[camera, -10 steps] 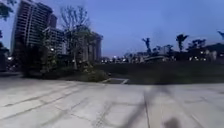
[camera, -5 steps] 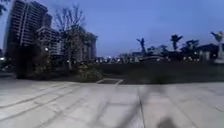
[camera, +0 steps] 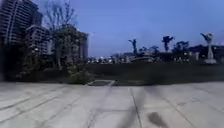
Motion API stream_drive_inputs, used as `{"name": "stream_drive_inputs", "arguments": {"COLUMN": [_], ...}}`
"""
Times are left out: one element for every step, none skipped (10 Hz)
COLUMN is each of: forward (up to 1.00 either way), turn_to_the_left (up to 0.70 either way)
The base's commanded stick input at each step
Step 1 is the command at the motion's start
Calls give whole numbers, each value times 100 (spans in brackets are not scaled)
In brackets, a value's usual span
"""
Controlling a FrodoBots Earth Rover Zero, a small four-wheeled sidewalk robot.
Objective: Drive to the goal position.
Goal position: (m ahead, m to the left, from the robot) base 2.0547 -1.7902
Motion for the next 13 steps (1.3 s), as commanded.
{"name": "stream_drive_inputs", "arguments": {"forward": [70, 70, 70, 70, 70, 70, 70, 70, 70, 70, 70, 70, 70], "turn_to_the_left": [-35, -35, -35, -35, -35, -35, -35, -35, -35, -35, -35, -35, -35]}}
